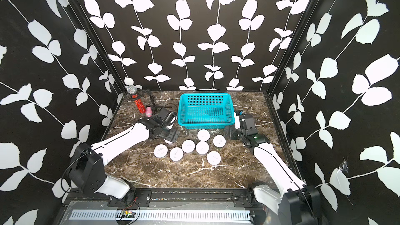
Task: Put the yogurt in the basket
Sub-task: Pick up the yogurt from the center of the board.
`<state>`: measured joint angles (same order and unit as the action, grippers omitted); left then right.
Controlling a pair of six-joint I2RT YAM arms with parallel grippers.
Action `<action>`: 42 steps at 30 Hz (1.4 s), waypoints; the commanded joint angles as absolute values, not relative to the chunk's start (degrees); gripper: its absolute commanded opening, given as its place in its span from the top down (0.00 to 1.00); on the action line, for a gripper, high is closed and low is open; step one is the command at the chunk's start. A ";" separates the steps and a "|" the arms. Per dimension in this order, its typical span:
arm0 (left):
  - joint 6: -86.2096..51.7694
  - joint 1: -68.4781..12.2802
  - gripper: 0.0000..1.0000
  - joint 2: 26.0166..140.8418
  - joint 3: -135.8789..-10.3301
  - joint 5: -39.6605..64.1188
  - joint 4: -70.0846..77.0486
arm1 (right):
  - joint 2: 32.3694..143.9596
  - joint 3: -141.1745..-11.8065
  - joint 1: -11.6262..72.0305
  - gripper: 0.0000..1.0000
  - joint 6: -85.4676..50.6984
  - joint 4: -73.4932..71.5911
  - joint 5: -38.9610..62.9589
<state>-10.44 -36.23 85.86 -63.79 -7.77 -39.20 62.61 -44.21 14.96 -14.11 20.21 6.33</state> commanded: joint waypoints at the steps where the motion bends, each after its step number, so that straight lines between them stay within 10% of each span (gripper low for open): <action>1: -10.00 -36.45 0.06 86.12 -64.60 -9.01 -40.41 | 62.08 -44.91 15.30 0.01 -14.85 18.81 6.29; 42: -13.11 -36.47 0.20 87.98 -60.97 -9.14 -38.72 | 62.84 -44.08 15.39 0.01 -15.38 18.46 6.20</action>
